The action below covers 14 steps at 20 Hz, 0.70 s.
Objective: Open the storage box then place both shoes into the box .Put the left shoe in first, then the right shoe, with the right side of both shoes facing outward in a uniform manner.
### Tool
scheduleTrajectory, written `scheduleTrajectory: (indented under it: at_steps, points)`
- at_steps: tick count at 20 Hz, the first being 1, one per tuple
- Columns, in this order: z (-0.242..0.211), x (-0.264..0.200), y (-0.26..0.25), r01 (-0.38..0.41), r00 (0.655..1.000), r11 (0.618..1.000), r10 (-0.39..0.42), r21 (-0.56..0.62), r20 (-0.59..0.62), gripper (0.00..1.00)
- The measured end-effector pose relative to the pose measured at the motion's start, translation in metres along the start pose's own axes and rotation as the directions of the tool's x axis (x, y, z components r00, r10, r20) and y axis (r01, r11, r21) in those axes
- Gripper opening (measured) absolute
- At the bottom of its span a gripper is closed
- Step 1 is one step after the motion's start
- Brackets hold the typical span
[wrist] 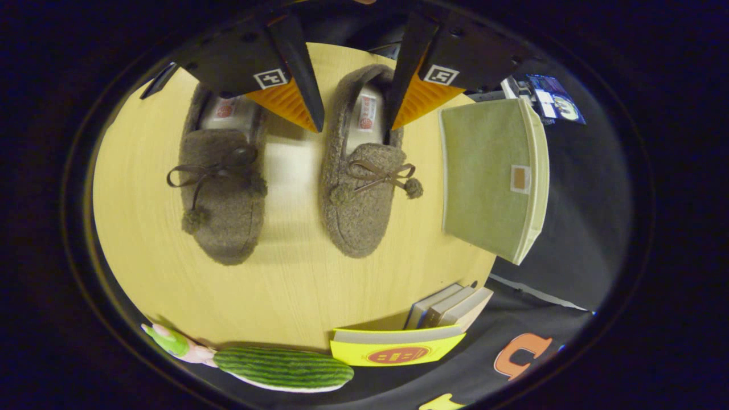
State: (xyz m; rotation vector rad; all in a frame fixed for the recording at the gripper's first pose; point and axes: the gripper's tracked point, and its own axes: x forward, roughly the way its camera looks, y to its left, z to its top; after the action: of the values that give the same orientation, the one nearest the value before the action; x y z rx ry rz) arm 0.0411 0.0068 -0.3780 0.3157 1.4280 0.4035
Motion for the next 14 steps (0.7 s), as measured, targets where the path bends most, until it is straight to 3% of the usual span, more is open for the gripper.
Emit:
scheduleTrajectory:
  at_steps: [3, 9, 12, 14]
  points:
    - [-0.005, 0.009, 0.002, 0.008, 0.999, 1.000, -0.008, 0.006, -0.051, 0.64]
    - [-0.004, 0.018, -0.010, 0.054, 0.993, 0.998, -0.049, 0.044, -0.104, 0.35]
    - [-0.007, 0.023, -0.014, 0.073, 0.991, 0.996, -0.067, 0.050, -0.119, 0.30]
    - [-0.006, 0.023, -0.017, 0.080, 0.991, 0.995, -0.073, 0.055, -0.115, 0.20]
